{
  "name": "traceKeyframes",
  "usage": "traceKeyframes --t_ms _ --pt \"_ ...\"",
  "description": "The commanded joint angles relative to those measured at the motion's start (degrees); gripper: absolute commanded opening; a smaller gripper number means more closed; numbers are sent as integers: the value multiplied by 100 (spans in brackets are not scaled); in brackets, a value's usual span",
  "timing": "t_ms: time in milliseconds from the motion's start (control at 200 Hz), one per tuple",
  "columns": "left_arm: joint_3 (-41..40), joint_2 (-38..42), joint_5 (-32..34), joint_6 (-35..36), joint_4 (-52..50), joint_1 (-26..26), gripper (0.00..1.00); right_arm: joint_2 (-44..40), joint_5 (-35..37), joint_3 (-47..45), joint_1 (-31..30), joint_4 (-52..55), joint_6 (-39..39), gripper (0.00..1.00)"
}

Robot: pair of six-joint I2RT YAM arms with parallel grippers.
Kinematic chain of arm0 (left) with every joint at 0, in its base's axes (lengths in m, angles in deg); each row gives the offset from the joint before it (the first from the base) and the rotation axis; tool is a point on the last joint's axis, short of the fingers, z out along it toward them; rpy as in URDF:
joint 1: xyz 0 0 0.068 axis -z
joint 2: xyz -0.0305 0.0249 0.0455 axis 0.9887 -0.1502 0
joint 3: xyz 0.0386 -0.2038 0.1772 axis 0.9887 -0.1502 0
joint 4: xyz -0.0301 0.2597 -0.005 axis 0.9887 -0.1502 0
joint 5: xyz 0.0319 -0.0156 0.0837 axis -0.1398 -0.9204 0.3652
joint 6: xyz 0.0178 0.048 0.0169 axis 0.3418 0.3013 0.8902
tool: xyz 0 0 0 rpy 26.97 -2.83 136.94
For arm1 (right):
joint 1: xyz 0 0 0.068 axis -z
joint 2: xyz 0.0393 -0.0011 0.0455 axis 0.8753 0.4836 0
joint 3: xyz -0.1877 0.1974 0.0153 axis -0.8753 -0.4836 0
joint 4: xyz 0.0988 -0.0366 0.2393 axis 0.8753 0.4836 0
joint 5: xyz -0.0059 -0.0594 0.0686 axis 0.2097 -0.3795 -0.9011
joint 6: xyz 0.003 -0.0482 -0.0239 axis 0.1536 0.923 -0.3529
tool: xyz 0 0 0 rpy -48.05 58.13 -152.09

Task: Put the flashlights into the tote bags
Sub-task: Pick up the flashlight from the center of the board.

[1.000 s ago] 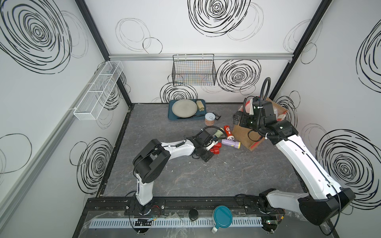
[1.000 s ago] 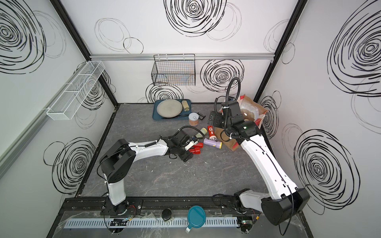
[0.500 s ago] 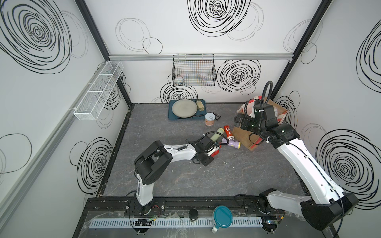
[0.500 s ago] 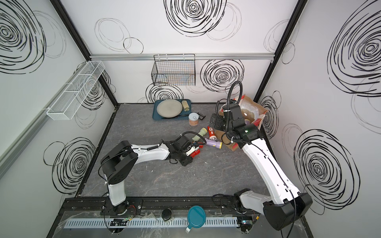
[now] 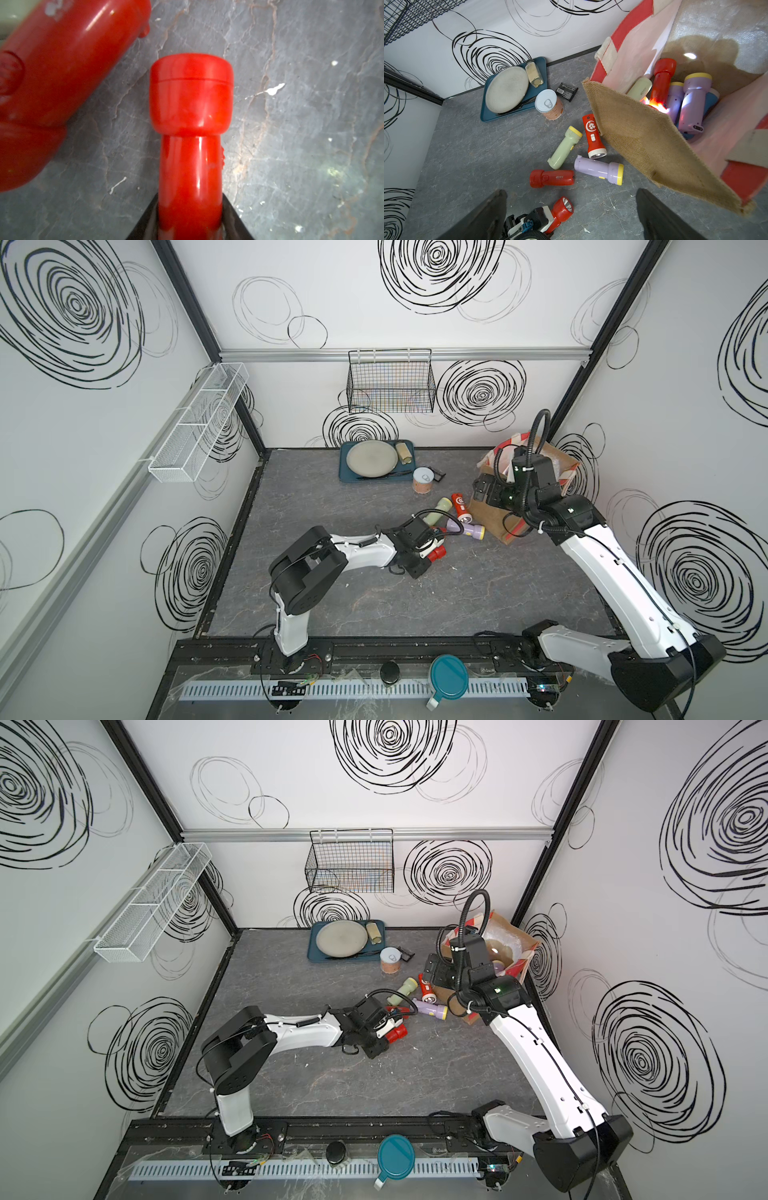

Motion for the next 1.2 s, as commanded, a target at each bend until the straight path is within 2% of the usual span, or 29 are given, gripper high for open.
traceKeyframes --t_ms 0,315,500,715,946,1196 --pt "-175 287 -219 -173 37 49 23 -271 -49 -202 2 -102 -210 100" --pt "-757 1249 -511 -1506 914 -250 0 -990 -783 -995 103 -900 -400 100" --pt "-1028 2004 -642 -2276 1419 -735 0 -1057 -1563 -1314 116 -1502 -510 100" --pt "-998 2683 -792 -3058 1916 -1125 0 -821 -2768 -1871 107 -2858 -968 100" --pt "-822 2963 -924 -3560 2295 -1221 0 -337 -3597 -2182 0 -4233 -1386 100" --pt "-1020 2988 -1039 -4101 2949 -1143 0 313 -4179 -2129 -155 -5005 -1370 100"
